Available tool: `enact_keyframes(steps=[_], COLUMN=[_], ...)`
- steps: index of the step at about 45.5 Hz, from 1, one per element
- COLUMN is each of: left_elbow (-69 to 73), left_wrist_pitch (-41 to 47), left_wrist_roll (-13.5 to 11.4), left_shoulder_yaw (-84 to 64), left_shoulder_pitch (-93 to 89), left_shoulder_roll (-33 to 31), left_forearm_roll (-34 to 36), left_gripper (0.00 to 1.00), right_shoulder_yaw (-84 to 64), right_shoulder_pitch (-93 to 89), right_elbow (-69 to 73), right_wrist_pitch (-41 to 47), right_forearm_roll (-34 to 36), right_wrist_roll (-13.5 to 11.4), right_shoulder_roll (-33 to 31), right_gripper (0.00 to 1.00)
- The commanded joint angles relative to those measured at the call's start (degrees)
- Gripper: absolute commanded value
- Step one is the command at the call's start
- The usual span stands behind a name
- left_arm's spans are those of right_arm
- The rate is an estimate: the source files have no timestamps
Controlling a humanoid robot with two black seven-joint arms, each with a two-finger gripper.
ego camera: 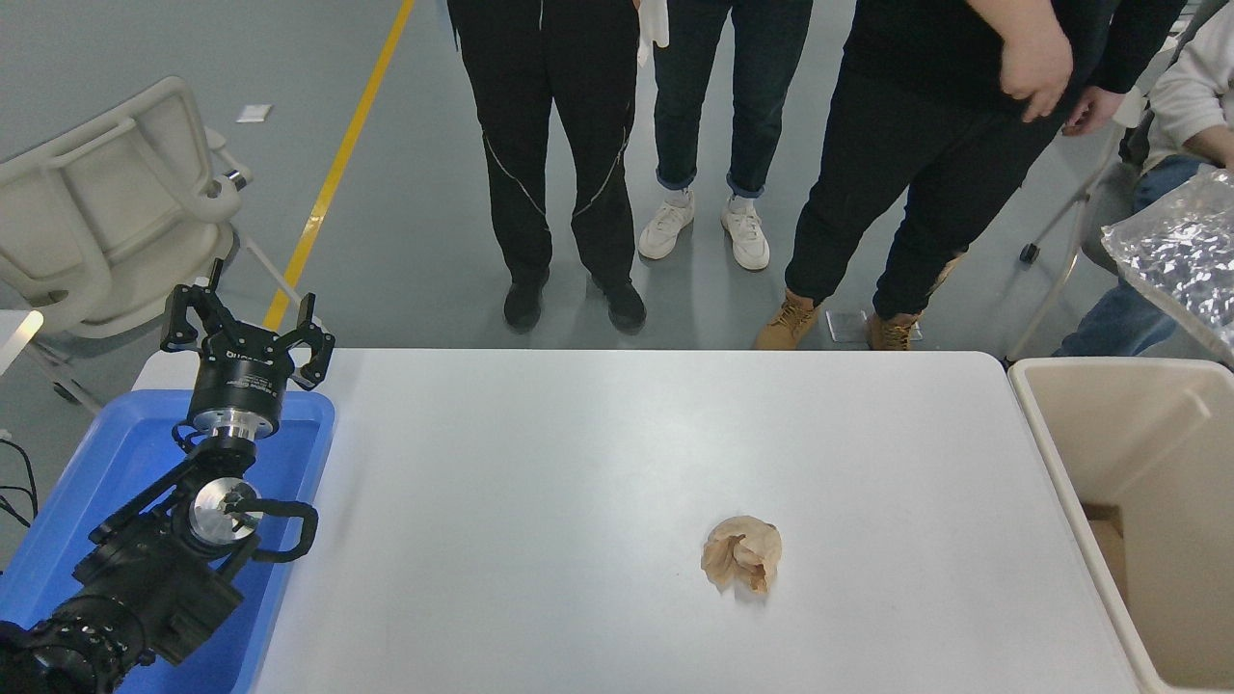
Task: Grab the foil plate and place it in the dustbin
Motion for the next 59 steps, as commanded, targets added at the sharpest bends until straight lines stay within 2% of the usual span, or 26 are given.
enact_keyframes(steps=[1, 15, 26, 27, 29, 31, 36, 39, 50, 59], left_elbow=[0.1, 0.1, 0.0, 0.0, 0.0, 0.1, 0.0, 0.0, 0.0, 0.0], left_wrist_pitch=[0.0, 0.0, 0.0, 0.0, 0.0, 0.0, 0.0, 0.0, 0.0, 0.0], left_wrist_roll=[0.0, 0.0, 0.0, 0.0, 0.0, 0.0, 0.0, 0.0, 0.0, 0.0], left_shoulder_yaw=[0.0, 0.0, 0.0, 0.0, 0.0, 0.0, 0.0, 0.0, 0.0, 0.0], left_shoulder_pitch=[0.0, 0.0, 0.0, 0.0, 0.0, 0.0, 0.0, 0.0, 0.0, 0.0], left_shoulder_roll=[0.0, 0.0, 0.0, 0.0, 0.0, 0.0, 0.0, 0.0, 0.0, 0.0], left_forearm_roll=[0.0, 0.0, 0.0, 0.0, 0.0, 0.0, 0.0, 0.0, 0.0, 0.0], left_gripper=[0.99, 0.99, 0.99, 0.99, 0.99, 0.99, 0.99, 0.99, 0.99, 0.99], right_shoulder_yaw=[2.9, 6.3, 7.1, 7.1, 7.1, 7.0, 7.0, 6.9, 6.3, 1.7], right_shoulder_pitch=[-11.2, -17.0, -18.4, -18.4, -18.4, -18.4, -18.6, -18.8, -18.2, -9.4], right_elbow=[-1.4, -3.1, -3.8, -3.8, -3.9, -4.0, -4.1, -4.1, -3.4, -1.9], right_wrist_pitch=[-7.3, -10.7, -10.8, -10.9, -11.0, -11.6, -13.1, -13.3, -12.7, -12.3], right_forearm_roll=[7.3, 7.4, 7.4, 7.4, 7.2, 6.8, 6.3, 6.3, 6.2, 5.6], right_wrist_roll=[-0.7, -0.7, -0.6, -0.6, -0.6, -0.6, -0.6, -0.5, -0.6, -0.5], right_shoulder_roll=[5.5, 10.1, 10.5, 10.4, 10.3, 10.3, 10.1, 10.1, 9.4, 5.5], right_gripper=[0.0, 0.0, 0.0, 0.06, 0.35, 0.52, 0.83, 0.96, 1.0, 1.0])
